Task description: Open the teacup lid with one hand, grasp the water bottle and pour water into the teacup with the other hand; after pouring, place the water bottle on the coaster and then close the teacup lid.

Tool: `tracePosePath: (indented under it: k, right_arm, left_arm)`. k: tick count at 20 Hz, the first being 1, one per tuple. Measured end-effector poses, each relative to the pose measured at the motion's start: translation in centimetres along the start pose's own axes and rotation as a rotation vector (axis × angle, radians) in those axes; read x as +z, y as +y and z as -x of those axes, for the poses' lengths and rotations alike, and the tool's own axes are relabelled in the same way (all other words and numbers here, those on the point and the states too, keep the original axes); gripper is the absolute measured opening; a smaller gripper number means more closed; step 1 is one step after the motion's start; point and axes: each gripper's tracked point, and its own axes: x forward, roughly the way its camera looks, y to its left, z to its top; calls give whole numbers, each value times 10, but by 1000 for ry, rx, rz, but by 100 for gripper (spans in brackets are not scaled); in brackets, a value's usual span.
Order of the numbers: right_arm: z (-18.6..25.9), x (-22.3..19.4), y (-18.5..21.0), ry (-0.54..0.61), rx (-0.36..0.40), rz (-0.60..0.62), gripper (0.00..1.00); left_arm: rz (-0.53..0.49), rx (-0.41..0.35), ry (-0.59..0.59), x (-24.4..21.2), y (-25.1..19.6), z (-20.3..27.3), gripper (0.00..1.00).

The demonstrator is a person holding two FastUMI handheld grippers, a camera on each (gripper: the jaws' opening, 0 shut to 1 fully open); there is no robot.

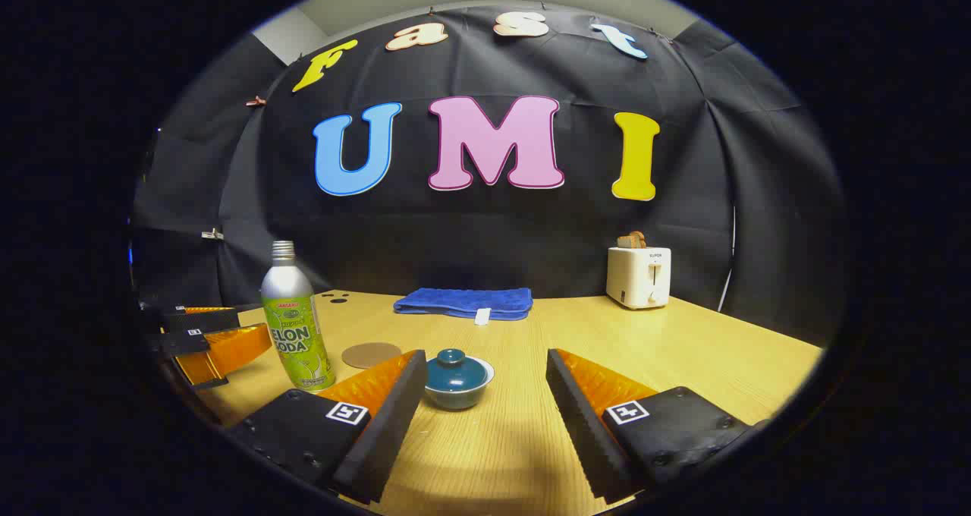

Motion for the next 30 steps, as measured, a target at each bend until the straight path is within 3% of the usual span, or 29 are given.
tracePosePath:
  k: [19, 30]
  right_arm:
    - [-2, -1, 1, 3, 7, -1, 98]
    - [-47, -18, 19, 101, 77, 15, 98]
  left_arm:
    - [-2, -13, -4, 0, 1, -13, 95]
    - [-2, -10, -5, 0, 2, -13, 95]
